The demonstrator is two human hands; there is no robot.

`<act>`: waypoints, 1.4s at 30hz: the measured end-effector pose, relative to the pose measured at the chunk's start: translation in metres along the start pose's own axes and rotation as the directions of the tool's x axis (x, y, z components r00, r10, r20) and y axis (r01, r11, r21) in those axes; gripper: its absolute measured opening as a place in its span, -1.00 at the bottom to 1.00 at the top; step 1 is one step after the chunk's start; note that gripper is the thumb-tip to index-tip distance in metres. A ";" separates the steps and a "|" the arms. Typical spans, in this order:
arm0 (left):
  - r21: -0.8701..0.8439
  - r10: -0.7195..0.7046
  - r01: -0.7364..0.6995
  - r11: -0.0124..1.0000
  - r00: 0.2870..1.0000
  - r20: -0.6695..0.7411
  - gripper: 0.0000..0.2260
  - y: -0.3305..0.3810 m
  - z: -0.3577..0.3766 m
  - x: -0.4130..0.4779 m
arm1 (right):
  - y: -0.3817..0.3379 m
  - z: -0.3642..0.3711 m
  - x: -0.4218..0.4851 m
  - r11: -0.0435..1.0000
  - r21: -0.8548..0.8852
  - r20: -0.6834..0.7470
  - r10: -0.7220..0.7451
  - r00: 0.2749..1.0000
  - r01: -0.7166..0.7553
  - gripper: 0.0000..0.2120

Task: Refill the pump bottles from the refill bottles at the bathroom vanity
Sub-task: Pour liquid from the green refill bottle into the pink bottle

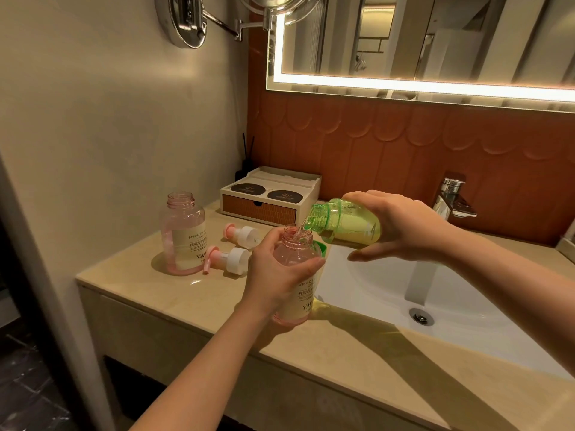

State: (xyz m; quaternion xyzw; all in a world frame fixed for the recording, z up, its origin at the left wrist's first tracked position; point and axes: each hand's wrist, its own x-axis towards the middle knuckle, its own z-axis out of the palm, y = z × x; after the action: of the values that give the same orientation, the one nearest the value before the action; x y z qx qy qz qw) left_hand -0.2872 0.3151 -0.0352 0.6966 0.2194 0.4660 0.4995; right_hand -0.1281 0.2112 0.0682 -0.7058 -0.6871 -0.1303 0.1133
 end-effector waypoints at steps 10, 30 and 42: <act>-0.001 -0.008 0.008 1.000 1.000 -0.005 -0.62 -0.001 0.000 0.001 | 0.001 0.000 0.000 1.000 -0.026 0.017 0.005 1.000 -0.004 -0.19; 0.012 0.006 -0.006 1.000 1.000 0.003 -0.61 -0.002 0.000 0.001 | 0.000 -0.003 0.001 0.999 -0.036 0.007 -0.012 1.000 0.013 -0.23; 0.003 0.000 0.000 1.000 1.000 0.001 -0.62 -0.003 0.001 0.001 | 0.001 -0.004 0.003 0.999 -0.030 0.014 -0.015 1.000 0.016 -0.23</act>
State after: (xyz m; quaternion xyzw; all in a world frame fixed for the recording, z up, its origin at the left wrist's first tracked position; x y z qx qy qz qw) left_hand -0.2857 0.3168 -0.0370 0.6977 0.2197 0.4651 0.4986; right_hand -0.1273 0.2125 0.0726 -0.7029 -0.6913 -0.1365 0.0971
